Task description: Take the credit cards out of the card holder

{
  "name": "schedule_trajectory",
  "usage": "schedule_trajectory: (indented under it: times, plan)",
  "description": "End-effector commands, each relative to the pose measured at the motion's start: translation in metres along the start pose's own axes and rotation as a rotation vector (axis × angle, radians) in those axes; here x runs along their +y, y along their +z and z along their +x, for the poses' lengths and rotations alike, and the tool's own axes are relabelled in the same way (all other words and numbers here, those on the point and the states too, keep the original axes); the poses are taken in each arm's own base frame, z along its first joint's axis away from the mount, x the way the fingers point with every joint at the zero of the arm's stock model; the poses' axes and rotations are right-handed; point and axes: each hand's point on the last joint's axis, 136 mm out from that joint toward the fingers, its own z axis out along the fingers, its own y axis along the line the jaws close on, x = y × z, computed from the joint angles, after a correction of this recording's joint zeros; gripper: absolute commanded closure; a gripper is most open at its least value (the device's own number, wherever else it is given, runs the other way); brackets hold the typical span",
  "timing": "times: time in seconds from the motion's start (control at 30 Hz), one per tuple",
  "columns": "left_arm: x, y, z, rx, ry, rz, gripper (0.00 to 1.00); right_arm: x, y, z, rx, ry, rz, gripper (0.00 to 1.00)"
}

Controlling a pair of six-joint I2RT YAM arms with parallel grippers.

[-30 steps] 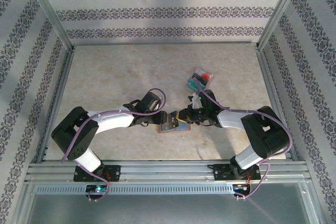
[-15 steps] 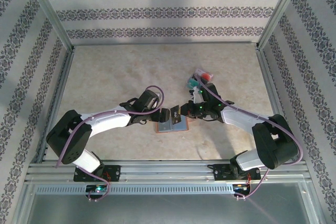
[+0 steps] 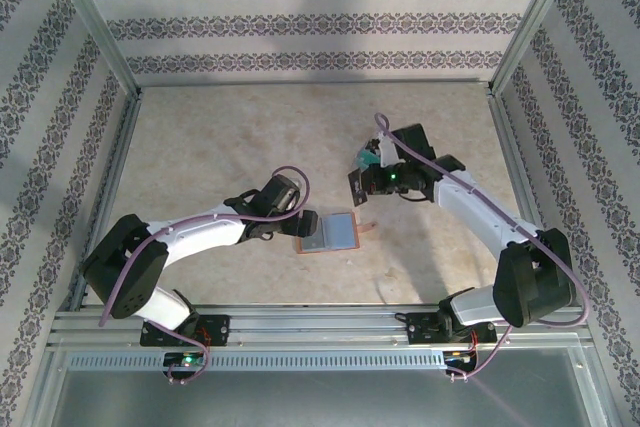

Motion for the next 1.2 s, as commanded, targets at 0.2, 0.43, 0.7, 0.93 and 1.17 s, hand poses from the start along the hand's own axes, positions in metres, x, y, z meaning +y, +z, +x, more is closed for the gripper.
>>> schedule_trajectory:
  times: [0.2,0.43,0.7,0.93,1.17]
  plan:
    - [0.019,0.002,0.017,0.049,0.149,-0.156,0.01,-0.044,-0.014,-0.044,0.026,-0.227,0.244,1.00]
    - [0.024,0.007,0.016,0.057,0.192,-0.206,0.01,-0.064,-0.011,-0.072,0.052,-0.311,0.303,1.00]
    - [0.025,0.016,0.013,0.073,0.225,-0.233,0.01,-0.069,-0.003,-0.094,0.096,-0.453,0.322,1.00]
    - [0.030,0.022,0.013,0.075,0.219,-0.270,0.01,-0.083,0.007,-0.107,0.154,-0.540,0.354,1.00]
    - [0.032,0.023,0.008,0.071,0.213,-0.292,0.01,-0.088,0.019,-0.111,0.190,-0.576,0.334,1.00]
